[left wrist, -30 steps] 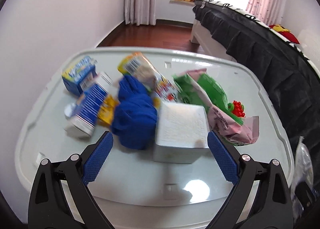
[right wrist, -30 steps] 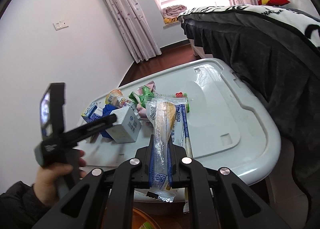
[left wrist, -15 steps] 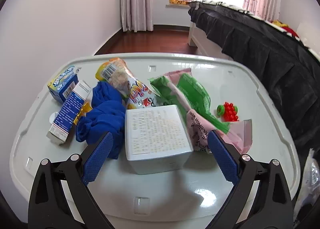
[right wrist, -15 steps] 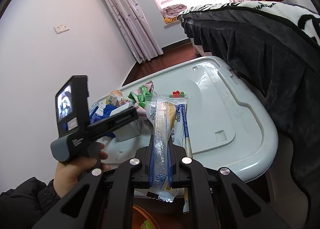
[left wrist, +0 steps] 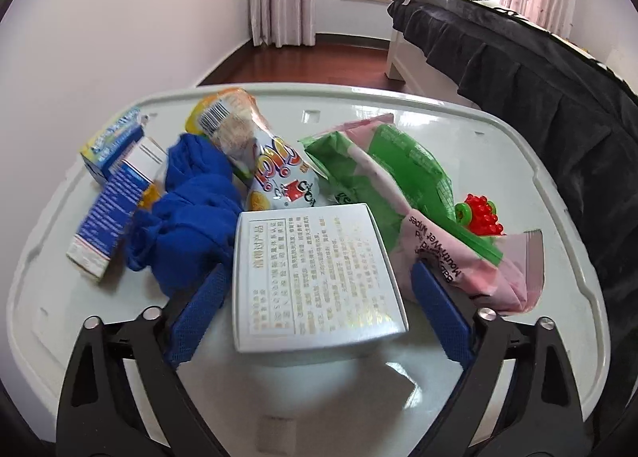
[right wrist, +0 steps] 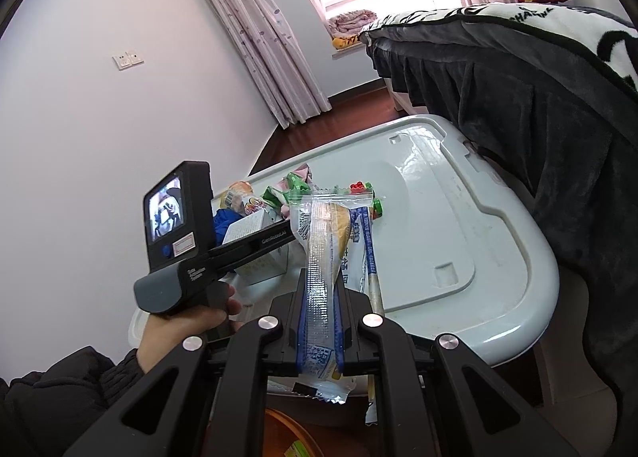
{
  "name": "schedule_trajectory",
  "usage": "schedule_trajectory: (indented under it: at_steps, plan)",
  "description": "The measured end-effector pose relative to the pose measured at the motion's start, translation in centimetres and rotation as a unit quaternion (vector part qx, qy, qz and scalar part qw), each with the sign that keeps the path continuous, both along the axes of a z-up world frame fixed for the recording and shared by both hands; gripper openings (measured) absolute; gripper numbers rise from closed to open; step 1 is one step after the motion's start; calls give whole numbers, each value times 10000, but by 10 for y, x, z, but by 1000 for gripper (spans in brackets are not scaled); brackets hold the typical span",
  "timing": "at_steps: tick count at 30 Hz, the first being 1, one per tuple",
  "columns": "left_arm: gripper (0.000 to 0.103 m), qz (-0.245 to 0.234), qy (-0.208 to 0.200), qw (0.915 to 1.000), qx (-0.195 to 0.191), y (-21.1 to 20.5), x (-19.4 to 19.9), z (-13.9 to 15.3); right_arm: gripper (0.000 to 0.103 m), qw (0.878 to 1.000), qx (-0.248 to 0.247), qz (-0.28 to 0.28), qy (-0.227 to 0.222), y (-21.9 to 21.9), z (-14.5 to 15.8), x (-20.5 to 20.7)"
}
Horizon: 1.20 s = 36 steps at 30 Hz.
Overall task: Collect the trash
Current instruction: 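Grasp the white square box with the left gripper while the right gripper holds the straw, then lower both items into the orange bucket and open both grippers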
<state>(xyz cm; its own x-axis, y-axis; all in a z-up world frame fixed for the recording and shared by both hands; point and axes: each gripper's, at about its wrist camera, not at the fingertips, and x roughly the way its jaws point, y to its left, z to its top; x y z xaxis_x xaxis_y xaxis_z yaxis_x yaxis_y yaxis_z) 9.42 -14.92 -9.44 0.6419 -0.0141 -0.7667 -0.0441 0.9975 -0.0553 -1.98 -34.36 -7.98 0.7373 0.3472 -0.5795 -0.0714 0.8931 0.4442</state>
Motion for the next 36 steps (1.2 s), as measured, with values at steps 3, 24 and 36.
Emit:
schedule_trajectory:
  at_steps: [3,24,36]
  plan:
    - [61,-71,97,9999,1,1,5,-5,10,10000,1,-14,-2,-1,0,0]
    - [58,-424,-220,9989,-30,56,-122,68,10,9949,-425,859,-319,52,40,-48]
    - [58,-506,420,9977,193,106,-246,47,10,9793,-829,1837,209,116,29,-113]
